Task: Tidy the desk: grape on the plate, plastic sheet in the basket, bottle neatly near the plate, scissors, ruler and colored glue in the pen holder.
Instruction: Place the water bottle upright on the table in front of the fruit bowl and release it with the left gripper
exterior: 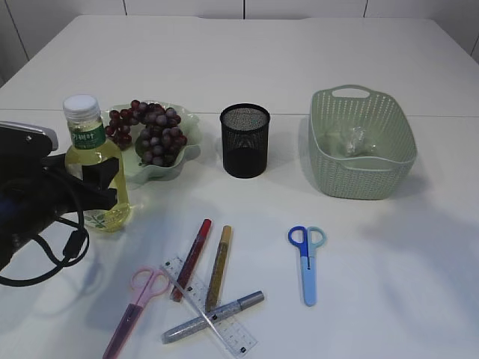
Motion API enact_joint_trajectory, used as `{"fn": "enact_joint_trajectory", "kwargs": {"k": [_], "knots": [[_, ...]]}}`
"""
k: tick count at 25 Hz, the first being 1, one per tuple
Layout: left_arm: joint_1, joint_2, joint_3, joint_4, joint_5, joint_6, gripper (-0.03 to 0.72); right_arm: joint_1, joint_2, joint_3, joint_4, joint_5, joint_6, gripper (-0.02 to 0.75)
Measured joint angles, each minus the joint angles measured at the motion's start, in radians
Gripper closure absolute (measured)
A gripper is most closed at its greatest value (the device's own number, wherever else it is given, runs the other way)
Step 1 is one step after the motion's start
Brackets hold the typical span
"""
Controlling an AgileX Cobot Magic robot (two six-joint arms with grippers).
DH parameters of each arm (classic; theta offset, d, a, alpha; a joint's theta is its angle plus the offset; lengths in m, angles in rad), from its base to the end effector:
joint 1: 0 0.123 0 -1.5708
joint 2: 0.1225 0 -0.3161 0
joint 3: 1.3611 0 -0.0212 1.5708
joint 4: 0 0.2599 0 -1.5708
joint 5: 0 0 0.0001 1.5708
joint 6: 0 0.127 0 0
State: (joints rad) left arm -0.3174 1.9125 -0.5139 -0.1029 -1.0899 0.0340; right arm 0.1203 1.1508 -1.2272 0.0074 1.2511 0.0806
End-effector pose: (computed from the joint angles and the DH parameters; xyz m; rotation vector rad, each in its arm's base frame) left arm 0.3380 -0.0989 0.1317 0.2069 1.7842 -0.1553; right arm 0.2176 0.0272 0.3760 -0.0520 2.6600 0.0758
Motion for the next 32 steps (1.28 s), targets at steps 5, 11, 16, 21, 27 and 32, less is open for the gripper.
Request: {"fn": "enact_joint_trajectory", "kwargs": {"k": [5,11,16,21,27,32], "knots": [[0.0,0.0,0.0,0.002,0.0,0.0,0.261,0.0,0.0,0.0,-0.007,0.0,0.0,0.267],[0.0,0.0,0.0,0.002,0.0,0.0,0.261,0.0,0.0,0.0,-0.007,0.0,0.0,0.267],[0.0,0.0,0.0,0.004,0.0,0.0,0.216,0.0,0.0,0.0,-0.007,0.0,0.0,0.267],[0.0,0.0,0.0,0.004,0.0,0.0,0.16,0.0,0.0,0.0,-0.007,0.0,0.0,0.267],[0.0,0.0,0.0,0.004,0.0,0.0,0.153,0.0,0.0,0.0,-0.007,0.0,-0.002,0.267],[0.0,0.0,0.021,0.002,-0.024,0.0,0.146,0.0,0.0,0.0,-0.013,0.0,-0.002,0.267]]}}
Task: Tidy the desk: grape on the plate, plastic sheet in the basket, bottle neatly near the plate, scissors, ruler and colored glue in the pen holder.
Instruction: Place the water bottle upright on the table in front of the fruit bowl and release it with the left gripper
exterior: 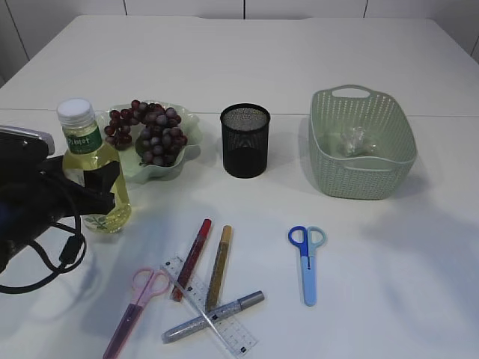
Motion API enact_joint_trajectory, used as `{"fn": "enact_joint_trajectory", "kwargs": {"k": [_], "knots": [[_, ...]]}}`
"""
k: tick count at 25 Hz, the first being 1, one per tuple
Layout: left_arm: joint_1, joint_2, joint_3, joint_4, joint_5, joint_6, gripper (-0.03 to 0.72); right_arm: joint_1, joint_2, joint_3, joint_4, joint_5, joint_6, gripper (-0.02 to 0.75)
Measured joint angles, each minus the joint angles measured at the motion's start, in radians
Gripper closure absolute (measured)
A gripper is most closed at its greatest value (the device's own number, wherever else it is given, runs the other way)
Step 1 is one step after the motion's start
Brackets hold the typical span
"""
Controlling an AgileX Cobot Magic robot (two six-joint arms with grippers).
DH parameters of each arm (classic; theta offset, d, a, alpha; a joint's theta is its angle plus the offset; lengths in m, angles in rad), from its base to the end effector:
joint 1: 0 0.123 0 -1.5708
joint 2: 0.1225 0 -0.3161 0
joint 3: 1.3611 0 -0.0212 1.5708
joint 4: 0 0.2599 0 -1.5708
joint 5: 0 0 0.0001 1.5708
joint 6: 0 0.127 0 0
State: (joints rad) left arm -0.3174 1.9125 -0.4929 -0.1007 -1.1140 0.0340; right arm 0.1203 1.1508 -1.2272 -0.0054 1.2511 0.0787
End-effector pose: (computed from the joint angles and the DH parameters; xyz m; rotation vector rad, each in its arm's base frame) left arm 0.3331 -0.0974 0.1304 0.2097 1.7806 -0.1543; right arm 0.2177 0.0257 0.3760 -0.0559 2.6590 0.0578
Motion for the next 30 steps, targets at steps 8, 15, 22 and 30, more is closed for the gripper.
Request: {"fn": "enact_joint_trajectory", "kwargs": {"k": [8,15,22,30], "knots": [[0.0,0.0,0.004,-0.002,-0.004,0.0,0.104,0.0,0.0,0.0,0.0,0.0,0.002,0.267],[0.0,0.0,0.004,-0.005,-0.006,0.0,0.102,0.0,0.0,0.0,0.0,0.0,0.002,0.267],[0.0,-0.019,0.005,-0.03,-0.004,0.007,0.102,0.0,0.0,0.0,0.0,0.0,0.002,0.267],[0.0,-0.067,0.007,-0.034,-0.025,0.019,0.103,0.0,0.0,0.0,0.0,0.0,0.002,0.267]]}}
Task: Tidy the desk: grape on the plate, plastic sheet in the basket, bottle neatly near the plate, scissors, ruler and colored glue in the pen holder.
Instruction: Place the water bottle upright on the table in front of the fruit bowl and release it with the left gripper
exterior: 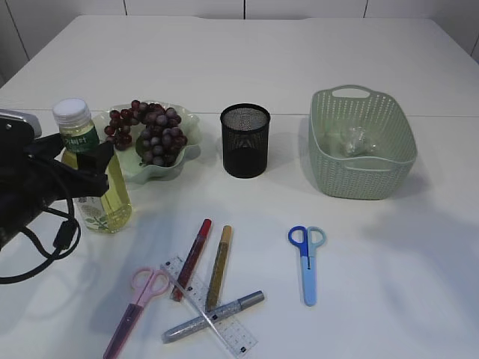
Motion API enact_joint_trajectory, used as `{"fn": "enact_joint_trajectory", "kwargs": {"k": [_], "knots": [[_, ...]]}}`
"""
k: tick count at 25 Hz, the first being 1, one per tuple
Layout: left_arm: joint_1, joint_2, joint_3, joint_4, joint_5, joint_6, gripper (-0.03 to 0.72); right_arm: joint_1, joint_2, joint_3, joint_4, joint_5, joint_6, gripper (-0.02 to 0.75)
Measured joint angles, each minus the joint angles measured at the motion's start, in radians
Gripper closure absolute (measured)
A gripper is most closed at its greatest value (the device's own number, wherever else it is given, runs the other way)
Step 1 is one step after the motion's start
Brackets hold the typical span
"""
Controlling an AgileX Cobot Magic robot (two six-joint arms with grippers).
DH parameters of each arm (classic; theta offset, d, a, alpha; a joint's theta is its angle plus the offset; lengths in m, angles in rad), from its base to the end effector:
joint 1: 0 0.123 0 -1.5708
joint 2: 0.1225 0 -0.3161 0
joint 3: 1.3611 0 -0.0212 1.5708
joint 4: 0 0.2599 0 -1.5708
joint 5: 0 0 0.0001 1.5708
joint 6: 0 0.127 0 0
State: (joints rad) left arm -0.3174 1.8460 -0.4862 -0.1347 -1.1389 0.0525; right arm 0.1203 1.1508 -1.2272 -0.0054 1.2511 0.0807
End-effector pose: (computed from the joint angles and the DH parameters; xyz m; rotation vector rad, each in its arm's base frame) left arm 0.3316 -0.0926 0.1549 0.1762 1.6997 -0.1350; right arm 0.2177 0.0257 0.3760 -0.0532 2.6591 0.0584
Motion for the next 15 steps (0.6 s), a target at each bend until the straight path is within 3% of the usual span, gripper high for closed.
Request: {"fn": "enact_joint_trajectory", "kwargs": {"k": [15], "knots": [[0.0,-0.146,0.0,-0.004,0.0,0.009,0.12,0.0,0.0,0.0,0.0,0.0,0.0,0.267]]}}
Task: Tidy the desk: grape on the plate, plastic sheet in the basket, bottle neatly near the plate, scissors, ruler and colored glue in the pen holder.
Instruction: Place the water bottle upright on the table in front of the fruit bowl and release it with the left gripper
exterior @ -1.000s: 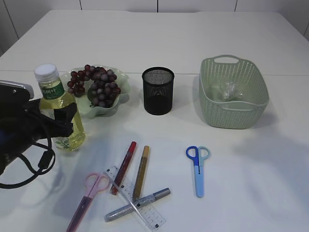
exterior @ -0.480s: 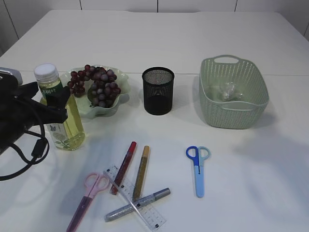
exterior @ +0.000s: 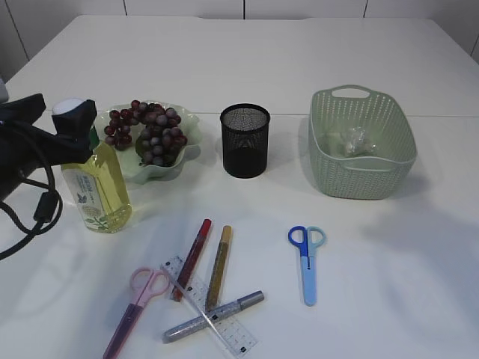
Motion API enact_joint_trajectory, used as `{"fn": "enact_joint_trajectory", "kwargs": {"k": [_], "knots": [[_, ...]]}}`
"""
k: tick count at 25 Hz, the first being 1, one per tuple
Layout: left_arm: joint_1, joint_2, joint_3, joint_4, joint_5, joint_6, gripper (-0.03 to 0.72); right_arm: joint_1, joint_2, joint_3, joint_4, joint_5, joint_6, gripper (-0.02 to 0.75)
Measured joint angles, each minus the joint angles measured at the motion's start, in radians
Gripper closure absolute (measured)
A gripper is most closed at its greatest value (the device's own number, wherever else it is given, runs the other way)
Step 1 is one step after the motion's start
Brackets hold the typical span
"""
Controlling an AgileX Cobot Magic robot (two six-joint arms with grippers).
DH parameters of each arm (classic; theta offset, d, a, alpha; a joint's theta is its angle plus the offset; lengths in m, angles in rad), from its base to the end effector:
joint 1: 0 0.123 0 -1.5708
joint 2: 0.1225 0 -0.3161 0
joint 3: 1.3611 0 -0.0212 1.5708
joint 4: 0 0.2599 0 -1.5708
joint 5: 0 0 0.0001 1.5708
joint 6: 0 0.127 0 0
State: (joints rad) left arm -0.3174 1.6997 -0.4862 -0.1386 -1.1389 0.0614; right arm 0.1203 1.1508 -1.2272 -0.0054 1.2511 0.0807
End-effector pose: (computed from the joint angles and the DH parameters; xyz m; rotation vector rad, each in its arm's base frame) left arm 0.3237 -0.0896 0.2047 0.1511 1.5566 -0.1494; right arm 0.2177 0.0257 0.3760 -0.0532 2.6591 0.0584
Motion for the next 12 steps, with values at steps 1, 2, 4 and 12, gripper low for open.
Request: {"fn": "enact_joint_trajectory", "kwargs": {"k": [1,2,4,12], "knots": [[0.0,-0.011,0.0,0.002,0.0,0.0,0.127,0.0,0.0,0.0,0.0,0.0,0.0,0.267],[0.0,-0.023,0.0,0.002,0.0,0.0,0.133,0.0,0.0,0.0,0.0,0.0,0.0,0.267],[0.0,-0.046,0.001,0.002,0.002,0.0,0.141,0.0,0.0,0.0,0.0,0.0,0.0,0.267],[0.0,-0.211,0.005,0.002,0.226,0.002,0.147,0.0,0.0,0.0,0.0,0.0,0.0,0.267]]}}
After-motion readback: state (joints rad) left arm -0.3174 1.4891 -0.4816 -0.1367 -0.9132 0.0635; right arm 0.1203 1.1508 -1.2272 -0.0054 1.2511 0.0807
